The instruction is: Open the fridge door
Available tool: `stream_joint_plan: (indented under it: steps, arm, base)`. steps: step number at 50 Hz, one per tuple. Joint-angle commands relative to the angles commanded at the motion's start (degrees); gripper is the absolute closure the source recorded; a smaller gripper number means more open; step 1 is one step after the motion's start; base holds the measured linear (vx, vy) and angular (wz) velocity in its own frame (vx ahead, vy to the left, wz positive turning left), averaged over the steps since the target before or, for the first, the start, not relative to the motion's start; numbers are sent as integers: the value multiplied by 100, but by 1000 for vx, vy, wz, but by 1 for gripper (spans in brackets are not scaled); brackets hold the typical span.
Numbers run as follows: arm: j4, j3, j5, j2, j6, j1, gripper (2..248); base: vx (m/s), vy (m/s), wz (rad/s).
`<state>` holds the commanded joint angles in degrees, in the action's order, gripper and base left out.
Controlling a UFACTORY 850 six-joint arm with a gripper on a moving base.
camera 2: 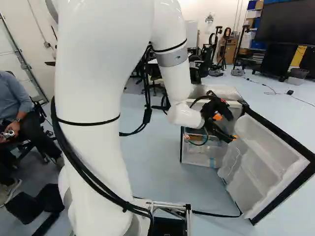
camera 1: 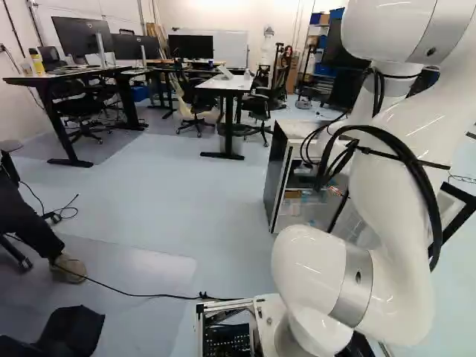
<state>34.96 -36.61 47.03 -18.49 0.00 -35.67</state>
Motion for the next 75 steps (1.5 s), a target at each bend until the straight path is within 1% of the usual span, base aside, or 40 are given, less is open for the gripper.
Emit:
stream_joint_plan:
  steps: [11,20,29,38,48,57,66,75]
  arm:
    - [-53,9,-13,10,0,10,3]
    - [-110,61,-8,66,0,68,3]
    - [-216,158,1,172,0,178,3]
    - [-377,305,16,333,0,344,3]
    - [-610,519,37,566,0,586,3]
    - [-874,760,61,829,0,858,3]
    - [-1187,1047,89,1143,0,1182,3]
    - [-1551,1380,122,1506,0,1557,3]
  base:
    - [0,0,0]
    - [0,0,0]
    - [0,0,0]
    - [0,0,0]
    - [0,0,0]
    - [0,0,0]
    - [0,0,0]
    - [0,0,0]
